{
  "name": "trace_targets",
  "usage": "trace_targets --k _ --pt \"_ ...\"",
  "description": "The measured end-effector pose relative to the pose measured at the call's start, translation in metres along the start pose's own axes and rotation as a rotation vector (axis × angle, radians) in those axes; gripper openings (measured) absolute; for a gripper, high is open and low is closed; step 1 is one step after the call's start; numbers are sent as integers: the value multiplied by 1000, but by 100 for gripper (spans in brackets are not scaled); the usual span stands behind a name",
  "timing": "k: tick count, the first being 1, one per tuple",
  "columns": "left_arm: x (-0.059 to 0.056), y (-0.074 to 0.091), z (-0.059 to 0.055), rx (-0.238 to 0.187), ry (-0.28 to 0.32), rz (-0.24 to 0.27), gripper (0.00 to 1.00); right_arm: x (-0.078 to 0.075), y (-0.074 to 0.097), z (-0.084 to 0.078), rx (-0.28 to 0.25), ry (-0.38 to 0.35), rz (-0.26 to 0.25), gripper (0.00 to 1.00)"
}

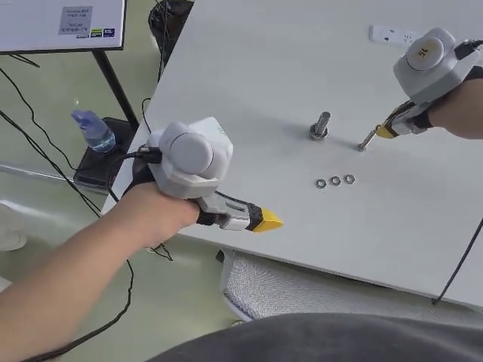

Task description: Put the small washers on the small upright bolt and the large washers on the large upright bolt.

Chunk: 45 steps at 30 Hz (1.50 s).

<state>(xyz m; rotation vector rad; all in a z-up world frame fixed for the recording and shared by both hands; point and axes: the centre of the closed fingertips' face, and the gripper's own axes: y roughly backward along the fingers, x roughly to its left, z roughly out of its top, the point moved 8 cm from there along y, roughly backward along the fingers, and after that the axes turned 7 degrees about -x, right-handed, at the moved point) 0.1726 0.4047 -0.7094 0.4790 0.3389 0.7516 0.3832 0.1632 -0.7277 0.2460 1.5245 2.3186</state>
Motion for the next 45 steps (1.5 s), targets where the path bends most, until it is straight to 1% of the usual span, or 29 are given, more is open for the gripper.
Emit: trace_targets --k 2,4,6,8,12,19,28,33,37,39,41,44,45 --pt "1 0 -1 11 1 6 99 0 -3 0 6 8 0 13" --pt "2 0 -1 7 4 5 99 0 -4 0 9 13 1 13" --pt "3 0 -1 5 6 4 100 -4 -6 -1 11 15 5 13" --pt "3 0 -1 8 2 4 99 -2 -8 0 15 22 10 13" --pt "5 -2 0 1 3 0 99 -2 -9 -1 23 31 7 13" --pt "3 -3 1 7 -4 -16 97 1 -9 -1 27 35 4 13" --pt "1 -1 -4 23 -1 -24 95 3 -10 -2 34 40 -2 13" --pt "1 -1 -5 25 1 -24 94 -1 -12 -1 37 45 -1 13" --pt "1 -1 -5 30 1 -26 93 -1 -13 -3 39 41 -1 13" --pt "0 -2 -5 34 -1 -26 93 -1 -15 -3 40 37 2 13" --pt "-1 -1 -2 33 -19 -26 93 -1 -16 -4 40 35 3 13" --pt "0 -1 2 23 -16 -26 93 -3 -23 -5 38 38 7 13" --pt "0 -1 3 22 -14 -26 92 -3 -22 -4 40 35 9 13"
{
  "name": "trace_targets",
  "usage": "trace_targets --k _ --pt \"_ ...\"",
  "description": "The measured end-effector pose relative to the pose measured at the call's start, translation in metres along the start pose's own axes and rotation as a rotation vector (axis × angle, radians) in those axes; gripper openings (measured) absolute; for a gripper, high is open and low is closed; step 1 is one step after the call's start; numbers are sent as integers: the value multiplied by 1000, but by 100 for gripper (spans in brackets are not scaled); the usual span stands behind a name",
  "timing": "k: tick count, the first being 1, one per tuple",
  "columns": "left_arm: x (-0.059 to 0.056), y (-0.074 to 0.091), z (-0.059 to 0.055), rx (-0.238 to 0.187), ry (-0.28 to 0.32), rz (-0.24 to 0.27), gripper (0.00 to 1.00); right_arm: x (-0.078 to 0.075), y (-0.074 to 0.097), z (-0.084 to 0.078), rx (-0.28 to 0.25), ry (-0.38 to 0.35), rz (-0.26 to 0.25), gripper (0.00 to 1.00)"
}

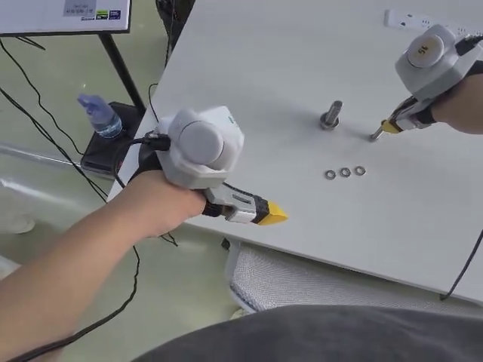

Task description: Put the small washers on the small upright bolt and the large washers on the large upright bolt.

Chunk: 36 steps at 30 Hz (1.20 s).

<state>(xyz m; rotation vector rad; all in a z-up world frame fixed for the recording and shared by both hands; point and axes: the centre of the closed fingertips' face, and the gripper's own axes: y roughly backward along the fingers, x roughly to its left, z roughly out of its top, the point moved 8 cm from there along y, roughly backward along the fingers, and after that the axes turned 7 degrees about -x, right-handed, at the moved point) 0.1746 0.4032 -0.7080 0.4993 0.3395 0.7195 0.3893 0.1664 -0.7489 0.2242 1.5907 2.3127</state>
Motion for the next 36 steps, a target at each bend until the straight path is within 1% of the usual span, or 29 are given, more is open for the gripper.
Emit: trace_targets --k 3,11,19,23,27,31,36 --pt "0 -1 1 0 0 -1 92 4 -3 0 2 3 2 13" --pt "2 -1 -1 9 4 -6 91 4 -11 -3 16 7 10 13" --pt "4 -1 2 0 4 -3 91 7 -16 -5 27 11 20 13" --pt "6 -2 1 1 6 -3 91 8 -22 -6 32 14 22 13" --pt "7 -1 1 2 3 -3 90 2 -30 -9 36 19 24 13" --pt "8 -1 0 6 5 -2 90 4 -39 -10 41 25 29 13" --pt "7 0 -2 10 8 0 90 6 -40 -11 42 27 30 13"
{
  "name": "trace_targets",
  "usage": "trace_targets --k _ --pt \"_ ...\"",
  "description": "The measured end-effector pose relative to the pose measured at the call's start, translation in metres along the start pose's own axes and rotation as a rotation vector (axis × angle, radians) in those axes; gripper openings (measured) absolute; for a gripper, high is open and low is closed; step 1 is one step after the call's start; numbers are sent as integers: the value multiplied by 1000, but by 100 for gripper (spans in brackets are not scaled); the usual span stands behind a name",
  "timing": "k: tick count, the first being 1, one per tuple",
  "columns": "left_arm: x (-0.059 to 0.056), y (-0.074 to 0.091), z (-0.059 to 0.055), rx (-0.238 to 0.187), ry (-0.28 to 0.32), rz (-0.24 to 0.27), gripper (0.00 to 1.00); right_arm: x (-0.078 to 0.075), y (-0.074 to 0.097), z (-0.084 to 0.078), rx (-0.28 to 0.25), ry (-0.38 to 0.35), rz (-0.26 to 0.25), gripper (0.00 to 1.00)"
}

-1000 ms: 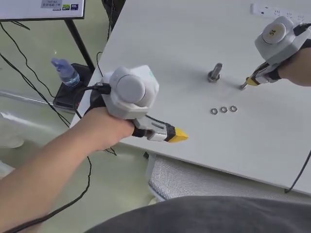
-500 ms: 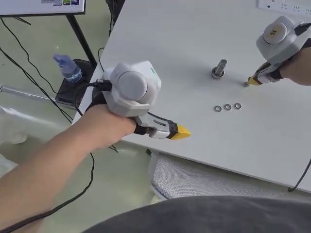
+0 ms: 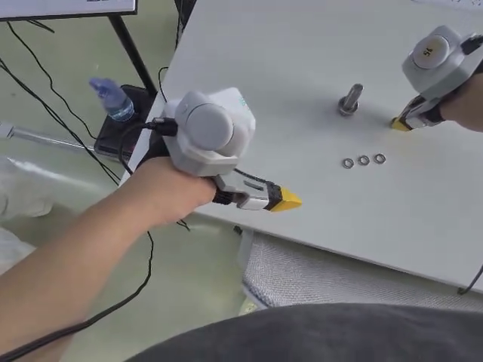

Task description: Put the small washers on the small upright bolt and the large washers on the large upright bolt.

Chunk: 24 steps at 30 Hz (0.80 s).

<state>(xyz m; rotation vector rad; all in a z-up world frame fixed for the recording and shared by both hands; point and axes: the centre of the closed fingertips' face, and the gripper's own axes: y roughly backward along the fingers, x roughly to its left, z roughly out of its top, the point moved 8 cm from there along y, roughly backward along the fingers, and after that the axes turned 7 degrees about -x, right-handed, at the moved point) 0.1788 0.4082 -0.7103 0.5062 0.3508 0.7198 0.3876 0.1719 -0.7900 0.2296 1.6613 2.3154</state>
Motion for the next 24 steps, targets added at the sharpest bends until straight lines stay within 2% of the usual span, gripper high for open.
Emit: trace_targets --k 24 --pt "1 2 -1 5 4 3 88 2 -1 -2 0 10 -1 13"
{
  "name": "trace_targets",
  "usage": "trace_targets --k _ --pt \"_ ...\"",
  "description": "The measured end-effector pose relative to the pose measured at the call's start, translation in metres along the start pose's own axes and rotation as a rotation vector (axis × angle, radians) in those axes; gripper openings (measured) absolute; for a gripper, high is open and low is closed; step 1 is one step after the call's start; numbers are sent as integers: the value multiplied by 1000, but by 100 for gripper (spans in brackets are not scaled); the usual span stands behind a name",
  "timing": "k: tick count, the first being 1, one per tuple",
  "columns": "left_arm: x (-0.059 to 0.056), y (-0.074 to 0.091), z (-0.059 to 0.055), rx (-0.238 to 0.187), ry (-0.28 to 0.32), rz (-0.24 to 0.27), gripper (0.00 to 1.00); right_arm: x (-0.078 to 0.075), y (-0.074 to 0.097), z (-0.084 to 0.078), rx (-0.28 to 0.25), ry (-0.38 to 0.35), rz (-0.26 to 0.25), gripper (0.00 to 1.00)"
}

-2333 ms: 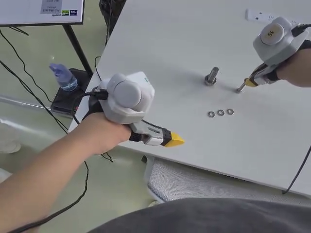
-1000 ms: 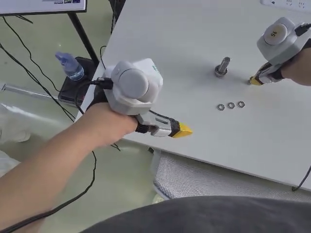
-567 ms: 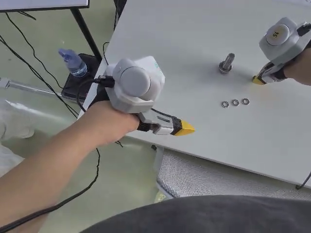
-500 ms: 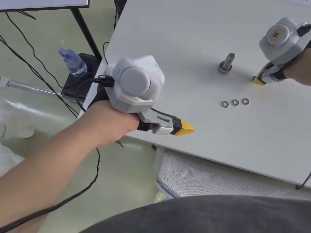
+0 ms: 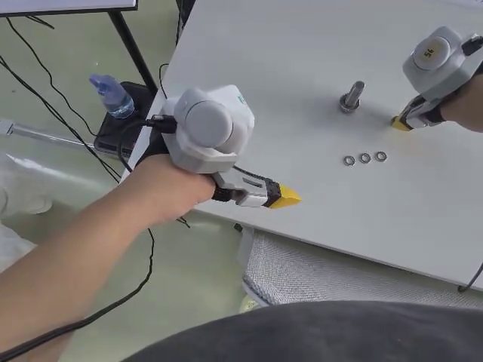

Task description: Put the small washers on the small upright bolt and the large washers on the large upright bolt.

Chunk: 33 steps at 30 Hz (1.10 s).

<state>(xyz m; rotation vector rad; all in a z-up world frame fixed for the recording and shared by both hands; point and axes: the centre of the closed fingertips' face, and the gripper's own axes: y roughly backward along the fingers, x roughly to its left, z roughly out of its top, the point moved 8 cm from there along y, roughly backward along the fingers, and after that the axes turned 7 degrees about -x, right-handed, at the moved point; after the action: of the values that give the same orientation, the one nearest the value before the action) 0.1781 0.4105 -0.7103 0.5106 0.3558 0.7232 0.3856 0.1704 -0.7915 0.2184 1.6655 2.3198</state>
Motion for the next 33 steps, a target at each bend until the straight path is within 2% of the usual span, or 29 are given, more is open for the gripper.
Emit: trace_targets --k 12,22,33 --pt "-1 1 -2 6 0 -3 86 3 1 1 -6 5 0 15" --pt "-3 3 -4 8 1 3 86 3 0 4 -16 4 19 27" --pt "-4 5 -3 11 -6 4 86 1 7 1 -8 8 23 28"
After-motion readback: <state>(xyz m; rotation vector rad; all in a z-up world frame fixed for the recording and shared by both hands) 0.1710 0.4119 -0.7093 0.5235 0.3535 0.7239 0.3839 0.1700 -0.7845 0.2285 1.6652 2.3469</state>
